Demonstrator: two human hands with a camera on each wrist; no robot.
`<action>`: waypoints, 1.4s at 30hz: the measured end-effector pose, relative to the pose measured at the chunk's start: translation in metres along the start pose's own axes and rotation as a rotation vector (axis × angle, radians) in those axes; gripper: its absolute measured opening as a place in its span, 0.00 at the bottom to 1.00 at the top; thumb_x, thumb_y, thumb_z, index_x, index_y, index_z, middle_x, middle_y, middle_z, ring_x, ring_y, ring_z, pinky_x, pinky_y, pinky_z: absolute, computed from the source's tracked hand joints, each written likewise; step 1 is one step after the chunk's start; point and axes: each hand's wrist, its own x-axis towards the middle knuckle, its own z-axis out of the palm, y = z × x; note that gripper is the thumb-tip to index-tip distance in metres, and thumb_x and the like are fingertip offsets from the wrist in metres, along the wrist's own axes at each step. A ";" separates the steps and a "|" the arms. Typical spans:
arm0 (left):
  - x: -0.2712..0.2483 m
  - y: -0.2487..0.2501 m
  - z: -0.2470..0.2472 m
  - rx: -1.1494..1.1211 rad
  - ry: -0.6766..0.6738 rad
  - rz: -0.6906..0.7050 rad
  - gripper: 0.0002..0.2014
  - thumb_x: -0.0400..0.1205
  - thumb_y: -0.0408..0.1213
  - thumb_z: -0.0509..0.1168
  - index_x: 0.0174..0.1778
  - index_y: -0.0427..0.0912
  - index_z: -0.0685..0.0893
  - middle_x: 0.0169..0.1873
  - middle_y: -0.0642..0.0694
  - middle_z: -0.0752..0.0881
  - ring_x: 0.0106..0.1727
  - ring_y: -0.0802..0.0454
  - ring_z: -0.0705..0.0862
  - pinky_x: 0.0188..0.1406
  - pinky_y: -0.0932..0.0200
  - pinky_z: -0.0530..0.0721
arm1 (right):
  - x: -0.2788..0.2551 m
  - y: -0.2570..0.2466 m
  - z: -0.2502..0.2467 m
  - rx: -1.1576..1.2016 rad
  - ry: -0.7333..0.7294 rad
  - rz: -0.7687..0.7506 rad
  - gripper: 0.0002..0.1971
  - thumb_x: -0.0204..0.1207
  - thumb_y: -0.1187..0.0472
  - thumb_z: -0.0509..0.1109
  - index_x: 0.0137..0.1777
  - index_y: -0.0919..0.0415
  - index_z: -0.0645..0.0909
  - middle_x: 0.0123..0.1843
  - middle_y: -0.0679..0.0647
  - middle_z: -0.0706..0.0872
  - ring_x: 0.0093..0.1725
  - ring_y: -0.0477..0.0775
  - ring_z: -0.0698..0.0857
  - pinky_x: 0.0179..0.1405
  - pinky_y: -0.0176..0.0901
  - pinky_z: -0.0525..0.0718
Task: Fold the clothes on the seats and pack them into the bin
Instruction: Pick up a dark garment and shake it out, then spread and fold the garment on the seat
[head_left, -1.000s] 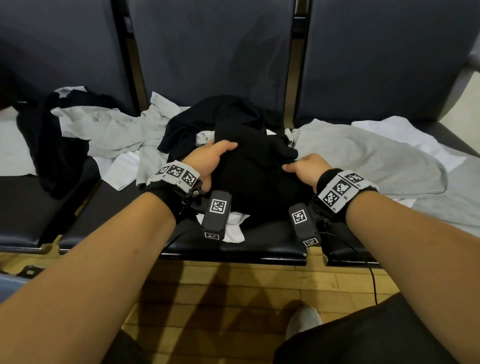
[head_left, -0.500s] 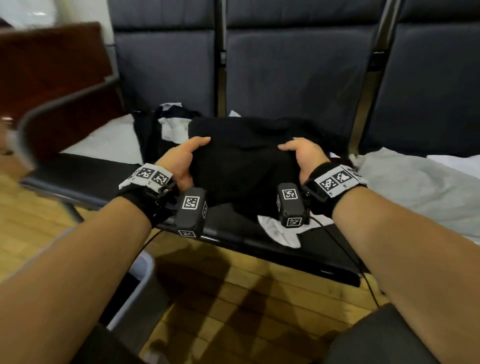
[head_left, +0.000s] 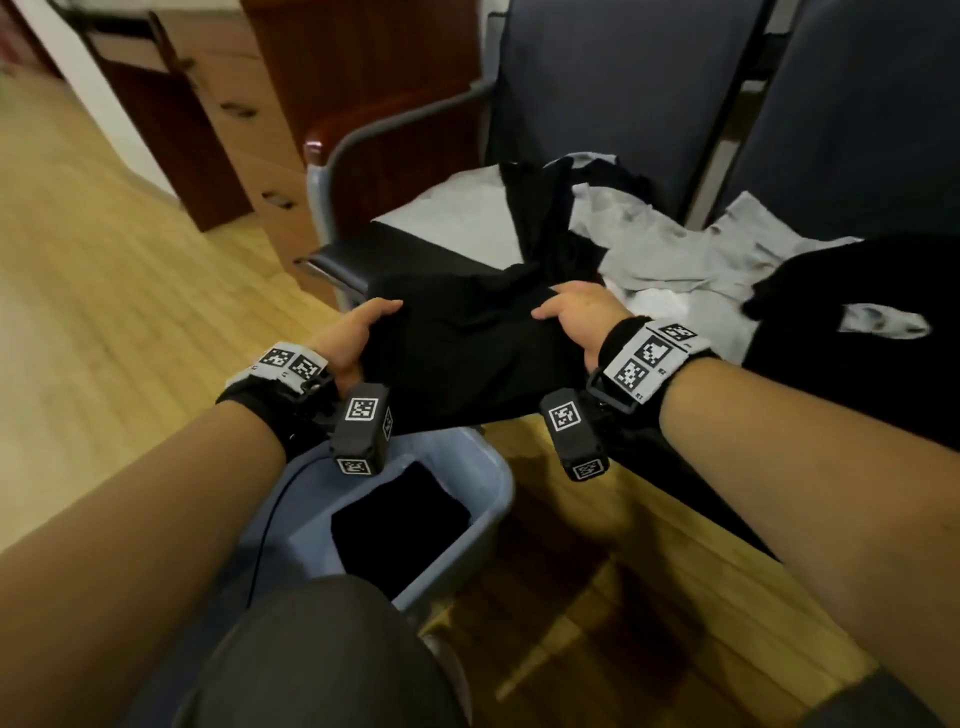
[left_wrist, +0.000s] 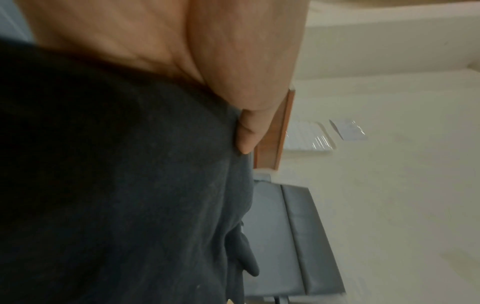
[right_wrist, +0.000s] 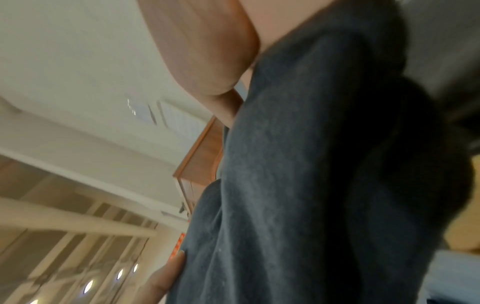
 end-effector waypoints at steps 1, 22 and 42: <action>0.003 -0.007 -0.018 -0.019 0.023 -0.019 0.18 0.84 0.45 0.60 0.61 0.36 0.83 0.41 0.41 0.92 0.38 0.48 0.92 0.29 0.58 0.88 | 0.008 0.002 0.019 -0.010 -0.016 0.009 0.21 0.74 0.68 0.73 0.67 0.69 0.80 0.65 0.63 0.84 0.67 0.64 0.82 0.70 0.57 0.79; 0.021 -0.248 -0.305 0.305 0.598 -0.628 0.33 0.79 0.49 0.69 0.75 0.33 0.71 0.70 0.36 0.78 0.64 0.34 0.81 0.50 0.47 0.88 | 0.045 0.186 0.355 -0.627 -0.720 0.241 0.24 0.83 0.63 0.66 0.79 0.65 0.69 0.75 0.62 0.77 0.73 0.62 0.77 0.69 0.43 0.74; 0.032 -0.035 -0.170 0.335 0.380 -0.267 0.12 0.87 0.40 0.58 0.39 0.39 0.76 0.35 0.44 0.84 0.32 0.47 0.82 0.29 0.59 0.77 | 0.064 0.007 0.199 -0.153 -0.446 0.177 0.15 0.83 0.49 0.65 0.60 0.59 0.77 0.54 0.57 0.83 0.54 0.56 0.84 0.54 0.52 0.83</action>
